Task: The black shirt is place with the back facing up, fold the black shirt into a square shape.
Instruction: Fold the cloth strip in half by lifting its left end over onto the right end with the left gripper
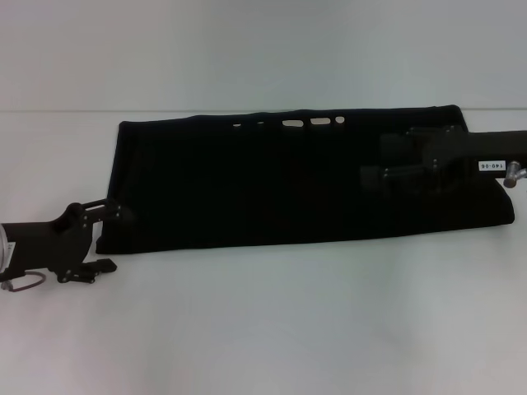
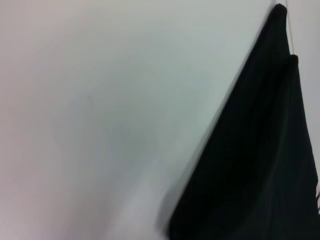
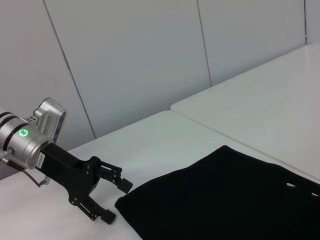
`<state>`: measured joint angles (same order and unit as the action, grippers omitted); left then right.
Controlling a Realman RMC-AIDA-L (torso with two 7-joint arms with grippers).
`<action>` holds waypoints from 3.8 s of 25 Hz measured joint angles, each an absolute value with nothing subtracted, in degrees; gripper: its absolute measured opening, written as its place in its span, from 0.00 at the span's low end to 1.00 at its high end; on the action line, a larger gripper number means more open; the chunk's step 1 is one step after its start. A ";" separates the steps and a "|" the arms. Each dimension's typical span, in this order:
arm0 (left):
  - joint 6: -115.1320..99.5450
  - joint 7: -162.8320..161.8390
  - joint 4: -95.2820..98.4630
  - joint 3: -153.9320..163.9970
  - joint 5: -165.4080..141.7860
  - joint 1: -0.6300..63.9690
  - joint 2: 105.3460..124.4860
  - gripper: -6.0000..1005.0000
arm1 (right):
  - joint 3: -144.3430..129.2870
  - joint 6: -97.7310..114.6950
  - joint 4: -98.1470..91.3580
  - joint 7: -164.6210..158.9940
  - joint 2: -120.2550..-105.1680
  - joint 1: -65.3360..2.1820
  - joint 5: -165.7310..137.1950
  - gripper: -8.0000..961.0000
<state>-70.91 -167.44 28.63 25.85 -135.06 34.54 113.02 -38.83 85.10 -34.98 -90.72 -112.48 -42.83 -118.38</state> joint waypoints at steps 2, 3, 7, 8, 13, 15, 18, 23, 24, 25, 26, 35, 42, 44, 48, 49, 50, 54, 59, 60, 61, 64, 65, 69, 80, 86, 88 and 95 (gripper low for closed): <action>-70.61 -167.48 28.63 25.84 -135.06 34.54 113.02 0.93 | -38.64 85.08 -34.98 -90.69 -112.49 -42.83 -118.38 0.94; -70.53 -167.49 28.63 25.84 -135.06 34.54 113.02 0.93 | -38.59 85.08 -34.98 -90.68 -112.48 -42.84 -118.38 0.94; -70.16 -167.51 28.63 25.84 -135.01 34.54 113.02 0.93 | -38.57 85.07 -34.98 -90.68 -112.48 -42.91 -118.38 0.94; -69.80 -167.51 28.64 25.83 -134.93 34.54 113.04 0.93 | -38.57 85.07 -34.98 -90.68 -112.48 -42.94 -118.37 0.94; -68.60 -167.31 28.66 25.84 -134.61 34.71 113.17 0.93 | -38.58 85.09 -34.98 -90.36 -112.48 -42.84 -117.42 0.94; -68.47 -167.22 28.65 25.84 -134.60 34.80 113.19 0.93 | -38.58 85.10 -34.98 -90.16 -112.48 -42.68 -117.00 0.94; -67.69 -166.55 28.66 25.84 -134.28 35.25 113.25 0.93 | -38.58 85.09 -34.98 -90.14 -112.48 -42.61 -116.83 0.94; -66.89 -165.79 28.66 25.85 -133.59 35.41 113.31 0.93 | -38.58 85.08 -34.98 -90.12 -112.48 -42.41 -116.76 0.94; -66.84 -165.61 28.66 25.92 -133.59 35.51 113.31 0.93 | -38.57 85.08 -34.98 -90.11 -112.46 -42.34 -116.67 0.94; -66.83 -165.43 28.65 25.98 -133.58 35.59 113.31 0.93 | -38.56 85.12 -34.98 -90.11 -112.44 -42.30 -116.53 0.94; -66.83 -165.23 28.66 26.07 -133.58 35.68 113.31 0.93 | -38.52 85.20 -34.98 -90.10 -112.42 -42.27 -116.38 0.94; -66.88 -161.61 28.57 26.37 -134.25 36.60 113.19 0.93 | -38.40 85.27 -34.98 -90.08 -112.39 -42.24 -116.10 0.94; -66.70 -159.76 28.48 26.46 -134.67 36.76 113.04 0.93 | -38.40 85.20 -34.98 -90.08 -112.39 -42.57 -116.10 0.94; -66.70 -159.71 28.48 26.48 -134.84 36.76 113.03 0.93 | -38.40 85.18 -34.98 -90.08 -112.39 -42.66 -116.10 0.94; -66.74 -159.66 28.47 26.54 -135.07 36.58 113.02 0.93 | -38.40 85.13 -34.98 -90.08 -112.39 -42.78 -116.10 0.94; -66.76 -159.66 28.47 26.54 -135.08 36.58 113.03 0.93 | -38.40 85.12 -34.98 -90.06 -112.41 -42.78 -116.05 0.94; -66.78 -159.66 28.46 26.54 -135.08 36.57 113.07 0.93 | -38.40 85.09 -34.98 -90.02 -112.42 -42.79 -115.95 0.94; -66.75 -159.64 28.06 26.55 -135.09 36.64 113.19 0.93 | -38.40 85.08 -34.98 -89.82 -112.46 -42.80 -115.46 0.94; -65.68 -159.62 27.93 26.54 -135.09 36.68 113.17 0.93 | -38.41 85.15 -34.98 -89.82 -112.48 -42.80 -115.40 0.94; -65.40 -159.61 27.93 26.54 -135.09 36.66 113.17 0.93 | -38.41 85.19 -34.98 -89.82 -112.48 -42.81 -115.40 0.94; -65.21 -159.59 27.93 26.54 -135.09 36.65 113.17 0.93 | -38.41 85.23 -34.98 -89.82 -112.48 -42.80 -115.40 0.94; -64.72 -159.27 27.94 26.54 -135.05 36.63 113.18 0.93 | -38.40 85.36 -34.98 -89.82 -112.48 -42.75 -115.32 0.94; -64.58 -159.13 27.95 26.54 -135.00 36.65 113.19 0.93 | -38.41 85.39 -34.98 -89.82 -112.47 -42.74 -115.19 0.94; -64.49 -158.47 27.99 26.54 -134.78 37.07 113.14 0.93 | -38.41 85.44 -35.00 -89.82 -112.36 -42.66 -114.84 0.94; -65.11 -157.06 27.94 26.81 -135.06 37.43 113.18 0.93 | -38.41 85.37 -35.07 -89.82 -112.21 -42.54 -114.76 0.94; -66.22 -155.36 27.94 29.75 -135.09 37.68 113.06 0.88 | -38.41 85.44 -35.41 -89.82 -112.22 -42.53 -114.76 0.94; -66.61 -154.17 27.98 29.78 -135.08 37.66 113.03 0.87 | -38.41 85.52 -35.58 -89.83 -112.26 -42.53 -114.77 0.94; -66.53 -153.08 27.96 29.95 -135.09 37.54 113.17 0.66 | -38.41 85.65 -35.61 -89.84 -112.35 -42.59 -114.79 0.94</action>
